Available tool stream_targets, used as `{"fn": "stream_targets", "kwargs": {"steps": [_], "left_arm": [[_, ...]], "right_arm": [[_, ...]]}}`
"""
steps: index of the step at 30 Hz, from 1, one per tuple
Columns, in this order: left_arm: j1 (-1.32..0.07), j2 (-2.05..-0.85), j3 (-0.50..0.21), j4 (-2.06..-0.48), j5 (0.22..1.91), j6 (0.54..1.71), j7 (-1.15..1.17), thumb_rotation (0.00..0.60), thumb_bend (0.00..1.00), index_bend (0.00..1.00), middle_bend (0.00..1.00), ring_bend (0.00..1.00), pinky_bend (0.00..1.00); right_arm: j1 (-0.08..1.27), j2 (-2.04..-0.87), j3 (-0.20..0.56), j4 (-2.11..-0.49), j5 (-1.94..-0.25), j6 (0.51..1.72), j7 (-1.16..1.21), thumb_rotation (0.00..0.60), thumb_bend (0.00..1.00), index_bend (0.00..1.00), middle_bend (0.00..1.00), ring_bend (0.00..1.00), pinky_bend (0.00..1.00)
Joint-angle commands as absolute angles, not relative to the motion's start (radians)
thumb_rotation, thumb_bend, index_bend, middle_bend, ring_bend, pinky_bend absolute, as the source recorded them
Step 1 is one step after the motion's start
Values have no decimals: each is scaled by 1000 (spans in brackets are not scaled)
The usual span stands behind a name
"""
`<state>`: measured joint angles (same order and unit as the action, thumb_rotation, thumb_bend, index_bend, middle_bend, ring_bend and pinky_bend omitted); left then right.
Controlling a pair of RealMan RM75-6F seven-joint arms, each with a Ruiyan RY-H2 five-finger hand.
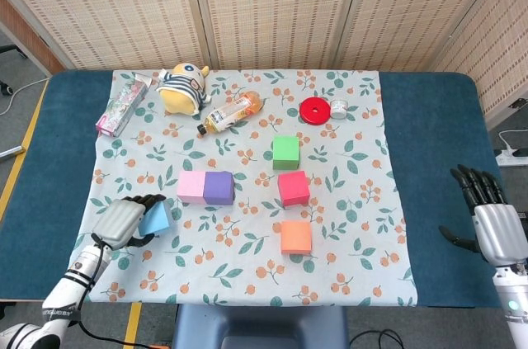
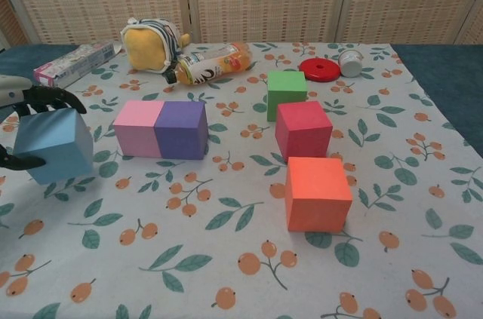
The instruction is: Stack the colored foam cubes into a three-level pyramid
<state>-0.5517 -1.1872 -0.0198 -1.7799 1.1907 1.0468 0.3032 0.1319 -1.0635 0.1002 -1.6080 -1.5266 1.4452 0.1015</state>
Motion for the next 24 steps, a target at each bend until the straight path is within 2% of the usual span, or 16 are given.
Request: {"fn": "stream_targets", "kwargs": {"steps": [1, 10, 15, 17, 19, 20, 22, 24], "left_arm": [[-533, -1173, -27, -1745, 1128, 1037, 283, 600, 321, 309, 410, 441, 364], [-485, -1198, -36, -1642, 964, 1050, 290, 600, 319, 298, 386, 404, 319], [-481, -1208, -34, -1618, 920, 997, 264, 600, 317, 282, 340, 347, 310], [-488, -1207, -30, -1610, 900, 962, 268, 600, 316, 244, 299, 301, 293], [-494, -1204, -30, -1612, 886, 937, 264, 600, 319, 150, 217, 207, 257], [-494, -1202, -33, -1616, 883, 934, 259, 600, 323, 88, 158, 137, 230], [-490, -1197, -38, -1628, 887, 943, 250, 600, 329, 24, 72, 46, 182], [-482, -1187, -43, -1649, 907, 968, 241, 600, 335, 0, 12, 1, 127]], "right_arm": [[158, -1057, 100, -1615, -1544, 1416, 116, 600, 48, 0, 21, 0, 0], [245, -1058, 97, -1630, -1590, 1319, 143, 600, 48, 0, 21, 0, 0], [275, -1063, 90, -1633, -1605, 1287, 149, 600, 48, 0, 21, 0, 0], [282, -1066, 88, -1633, -1604, 1282, 148, 600, 48, 0, 21, 0, 0], [284, -1066, 87, -1635, -1604, 1282, 145, 600, 48, 0, 21, 0, 0], [284, -1066, 85, -1635, -1602, 1283, 142, 600, 48, 0, 21, 0, 0], [282, -1064, 84, -1638, -1600, 1287, 137, 600, 48, 0, 21, 0, 0], [278, -1060, 83, -1642, -1596, 1296, 134, 600, 48, 0, 21, 0, 0]]}}
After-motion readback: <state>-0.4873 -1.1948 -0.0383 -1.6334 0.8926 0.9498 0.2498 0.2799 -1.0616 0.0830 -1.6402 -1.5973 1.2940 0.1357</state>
